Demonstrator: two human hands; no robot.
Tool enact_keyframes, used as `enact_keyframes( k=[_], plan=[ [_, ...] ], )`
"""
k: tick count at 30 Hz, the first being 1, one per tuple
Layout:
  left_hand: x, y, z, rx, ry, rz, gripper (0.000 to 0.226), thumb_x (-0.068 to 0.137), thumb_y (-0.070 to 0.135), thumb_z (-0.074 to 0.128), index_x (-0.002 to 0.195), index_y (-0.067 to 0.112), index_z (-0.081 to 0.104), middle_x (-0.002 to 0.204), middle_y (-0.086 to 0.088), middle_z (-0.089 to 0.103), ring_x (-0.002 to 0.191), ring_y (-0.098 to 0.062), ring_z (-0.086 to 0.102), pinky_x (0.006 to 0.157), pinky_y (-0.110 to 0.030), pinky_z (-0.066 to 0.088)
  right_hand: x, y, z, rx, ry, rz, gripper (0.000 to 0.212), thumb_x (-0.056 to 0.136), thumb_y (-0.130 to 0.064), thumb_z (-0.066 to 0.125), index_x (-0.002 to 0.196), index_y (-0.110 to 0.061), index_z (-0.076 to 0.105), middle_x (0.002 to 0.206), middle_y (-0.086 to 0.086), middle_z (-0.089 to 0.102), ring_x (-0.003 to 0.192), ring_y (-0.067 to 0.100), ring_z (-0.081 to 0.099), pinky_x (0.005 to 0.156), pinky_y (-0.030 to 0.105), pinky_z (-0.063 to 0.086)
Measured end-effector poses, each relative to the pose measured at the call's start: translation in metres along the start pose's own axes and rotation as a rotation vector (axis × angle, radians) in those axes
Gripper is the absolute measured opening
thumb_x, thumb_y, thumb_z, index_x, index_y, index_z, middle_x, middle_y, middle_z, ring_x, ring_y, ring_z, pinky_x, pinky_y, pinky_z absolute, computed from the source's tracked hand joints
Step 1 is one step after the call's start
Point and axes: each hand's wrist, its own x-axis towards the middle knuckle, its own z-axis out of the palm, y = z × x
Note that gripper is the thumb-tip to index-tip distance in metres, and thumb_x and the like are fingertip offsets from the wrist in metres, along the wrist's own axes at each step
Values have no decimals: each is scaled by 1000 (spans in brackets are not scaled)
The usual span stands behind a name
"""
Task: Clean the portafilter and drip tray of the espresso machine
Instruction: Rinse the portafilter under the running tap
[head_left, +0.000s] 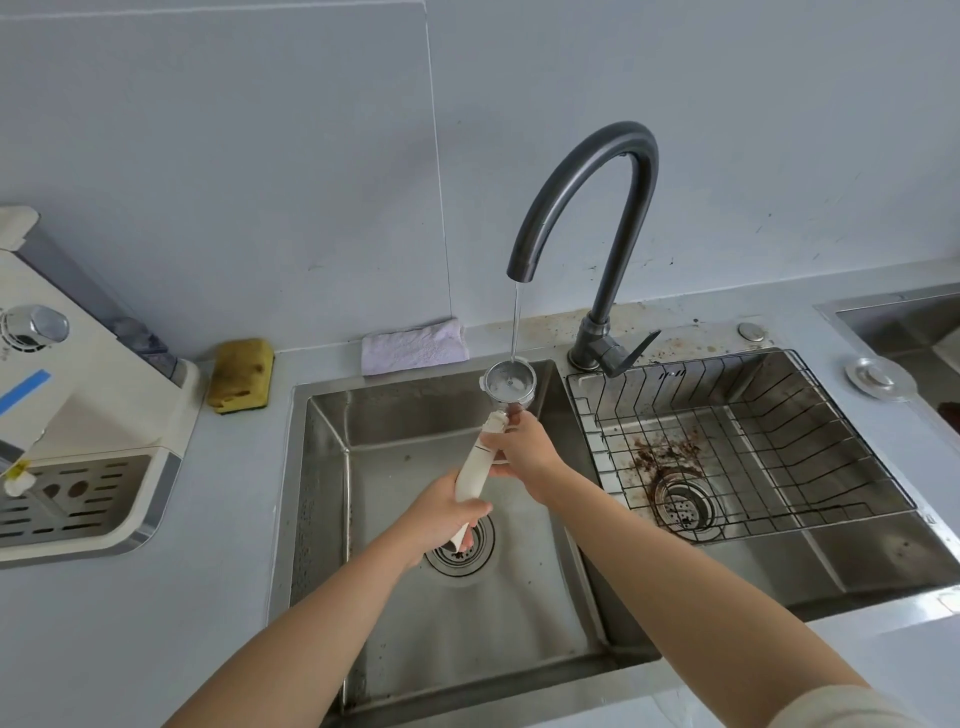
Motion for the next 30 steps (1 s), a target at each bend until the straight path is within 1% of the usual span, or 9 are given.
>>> enact_keyframes(
  k=[5, 8, 10, 13, 16, 18, 23, 27, 30],
  plan=[
    [5, -1, 3, 38, 90, 16, 36, 88, 12, 53, 123, 14, 44, 71, -4, 48, 47, -15, 49, 50, -28, 43, 1, -2, 0, 18, 10, -55, 31, 88, 2, 53, 114, -9, 42, 102, 7, 54, 92, 22, 58, 69, 32, 53],
    [10, 0, 2, 65, 132, 30, 33, 88, 14, 55, 119, 15, 43, 73, -3, 50, 50, -14, 50, 55, -30, 48, 3, -4, -1, 29, 3, -101, 34, 88, 2, 53, 120, -6, 43, 95, 2, 56, 93, 22, 57, 78, 36, 52],
    [13, 1, 1, 96, 157, 33, 33, 88, 16, 55, 118, 14, 42, 74, -1, 50, 50, -13, 51, 51, -23, 46, 3, -5, -1, 40, -5, -124, 35, 88, 2, 52, 121, -5, 43, 92, 1, 56, 94, 22, 57, 80, 37, 52],
    [16, 3, -1, 140, 187, 40, 33, 88, 16, 56, 118, 10, 43, 74, 0, 51, 50, -13, 50, 44, -15, 42, 4, -6, -1, 65, 0, -135, 30, 88, 2, 53, 116, -7, 45, 103, 8, 58, 97, 24, 58, 84, 39, 52],
    [18, 6, -5, 206, 220, 52, 35, 87, 16, 56, 119, 9, 43, 86, -3, 53, 53, -12, 49, 41, -11, 41, 5, -7, -1, 129, -3, -129, 26, 88, 4, 52, 109, -9, 45, 108, 11, 57, 100, 27, 58, 89, 44, 51],
    [18, 7, -8, 237, 237, 51, 37, 87, 18, 57, 120, 12, 43, 94, -5, 53, 58, -12, 50, 45, -16, 45, 7, -8, 0, 179, -13, -115, 26, 88, 5, 51, 110, -8, 44, 108, 12, 56, 101, 30, 57, 91, 46, 49],
    [17, 11, -9, 321, 283, 32, 31, 86, 21, 56, 114, 14, 44, 89, -2, 52, 64, -19, 53, 62, -35, 53, 9, -12, 2, 214, -40, -98, 24, 89, 5, 50, 109, -5, 44, 99, 10, 58, 98, 32, 58, 89, 45, 50],
    [15, 15, -8, 257, 286, 14, 32, 85, 19, 56, 115, 13, 44, 85, 0, 51, 51, -12, 51, 35, -11, 37, 10, -15, 5, 183, -40, -94, 23, 88, 3, 51, 110, -4, 46, 104, 13, 57, 98, 32, 58, 88, 45, 50],
    [12, 18, -8, 174, 259, 0, 33, 85, 16, 56, 116, 16, 44, 81, 1, 52, 47, -11, 52, 36, -12, 39, 10, -16, 7, 136, -27, -91, 21, 88, 3, 53, 107, -4, 48, 107, 15, 56, 96, 29, 59, 80, 40, 53]
  ],
)
